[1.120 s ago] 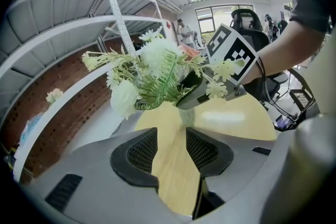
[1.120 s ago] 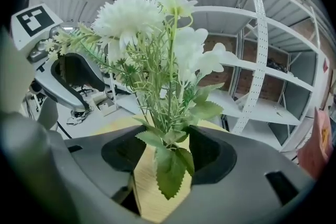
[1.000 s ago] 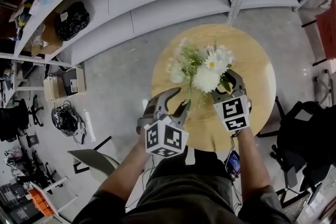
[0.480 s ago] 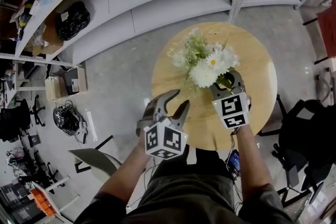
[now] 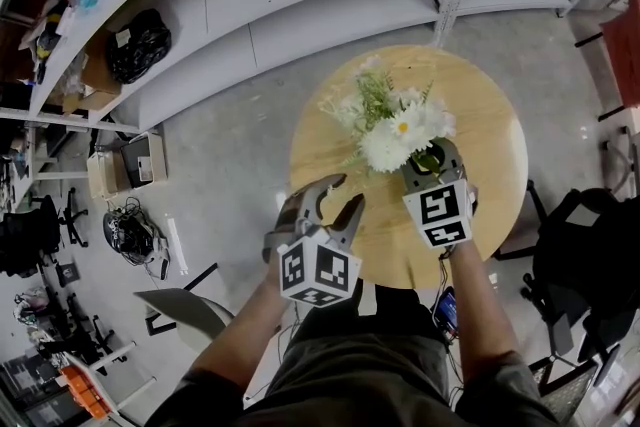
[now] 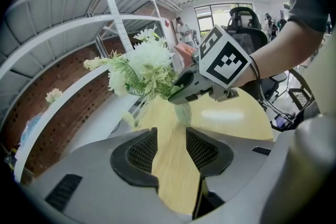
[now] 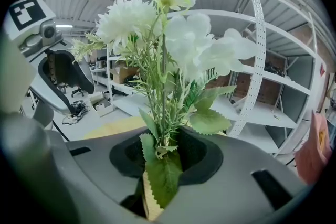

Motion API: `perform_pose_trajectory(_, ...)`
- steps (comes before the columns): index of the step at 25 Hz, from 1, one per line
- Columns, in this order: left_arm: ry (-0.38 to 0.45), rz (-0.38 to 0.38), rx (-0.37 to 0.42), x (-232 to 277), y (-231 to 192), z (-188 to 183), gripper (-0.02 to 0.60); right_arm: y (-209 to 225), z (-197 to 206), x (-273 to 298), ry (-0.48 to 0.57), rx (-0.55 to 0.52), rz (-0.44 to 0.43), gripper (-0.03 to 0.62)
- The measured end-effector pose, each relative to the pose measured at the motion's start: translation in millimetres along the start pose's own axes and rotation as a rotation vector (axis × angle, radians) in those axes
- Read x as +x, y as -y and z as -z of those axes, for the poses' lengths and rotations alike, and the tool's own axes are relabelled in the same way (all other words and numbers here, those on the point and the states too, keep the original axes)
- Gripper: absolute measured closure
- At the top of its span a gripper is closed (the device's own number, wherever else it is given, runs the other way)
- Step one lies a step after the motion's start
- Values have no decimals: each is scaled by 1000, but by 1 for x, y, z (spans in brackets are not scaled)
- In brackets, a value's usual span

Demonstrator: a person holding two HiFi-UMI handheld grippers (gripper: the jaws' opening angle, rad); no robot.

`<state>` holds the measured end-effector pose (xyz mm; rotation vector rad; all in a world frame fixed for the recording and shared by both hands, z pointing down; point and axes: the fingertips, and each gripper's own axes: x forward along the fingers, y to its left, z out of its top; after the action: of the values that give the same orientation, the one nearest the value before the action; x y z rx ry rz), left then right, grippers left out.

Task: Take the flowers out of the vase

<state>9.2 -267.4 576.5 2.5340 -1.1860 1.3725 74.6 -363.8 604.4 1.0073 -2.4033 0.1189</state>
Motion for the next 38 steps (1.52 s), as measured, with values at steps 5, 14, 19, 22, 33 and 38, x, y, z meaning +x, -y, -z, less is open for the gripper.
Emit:
perform_pose_trajectory(5, 7, -2, 4, -4, -3, -2, 405, -1, -5, -3, 8, 0, 8, 488)
perform_pose_trajectory(14, 23, -1, 11, -13, -4, 0, 405, -1, -22, -13, 38, -14, 39, 497)
perform_pose_trajectory(19, 42, 0, 15, -24, -7, 0, 405, -3, -40, -25, 59, -21, 70, 497)
perform_pose_trajectory(22, 55, -6, 21, -30, -9, -4, 405, -3, -52, -34, 79, -28, 85, 499)
perform_pose_trajectory(33, 106, -17, 42, -56, -9, -15, 405, -7, -94, -69, 135, -49, 130, 502)
perform_pose_trajectory(38, 127, -24, 47, -68, -9, -19, 405, -9, -109, -84, 160, -48, 139, 502)
